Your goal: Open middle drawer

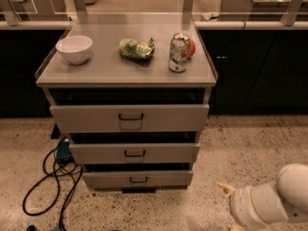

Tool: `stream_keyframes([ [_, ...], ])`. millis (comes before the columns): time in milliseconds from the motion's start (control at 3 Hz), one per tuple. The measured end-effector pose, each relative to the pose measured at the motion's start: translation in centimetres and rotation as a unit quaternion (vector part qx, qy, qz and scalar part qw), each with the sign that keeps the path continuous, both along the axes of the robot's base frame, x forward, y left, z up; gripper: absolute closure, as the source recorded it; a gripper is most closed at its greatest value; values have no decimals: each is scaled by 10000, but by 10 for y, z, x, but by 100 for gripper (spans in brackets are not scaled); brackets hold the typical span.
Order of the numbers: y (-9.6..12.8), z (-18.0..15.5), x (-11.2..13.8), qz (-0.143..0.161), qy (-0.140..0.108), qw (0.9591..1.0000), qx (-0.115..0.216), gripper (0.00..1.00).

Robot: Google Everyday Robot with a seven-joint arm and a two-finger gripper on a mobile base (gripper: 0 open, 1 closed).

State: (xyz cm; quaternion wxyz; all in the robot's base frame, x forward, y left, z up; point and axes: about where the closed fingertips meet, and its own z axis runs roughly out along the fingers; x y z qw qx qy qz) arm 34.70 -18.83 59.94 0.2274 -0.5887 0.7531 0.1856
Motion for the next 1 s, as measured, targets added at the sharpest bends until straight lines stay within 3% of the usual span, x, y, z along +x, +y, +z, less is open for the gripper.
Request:
stream_keyframes([
  [333,24,-78,-11,73,294,9984,477,0],
  [667,77,-116,25,278,92,9950,958,0],
  [1000,77,-116,25,278,93,9949,962,0],
])
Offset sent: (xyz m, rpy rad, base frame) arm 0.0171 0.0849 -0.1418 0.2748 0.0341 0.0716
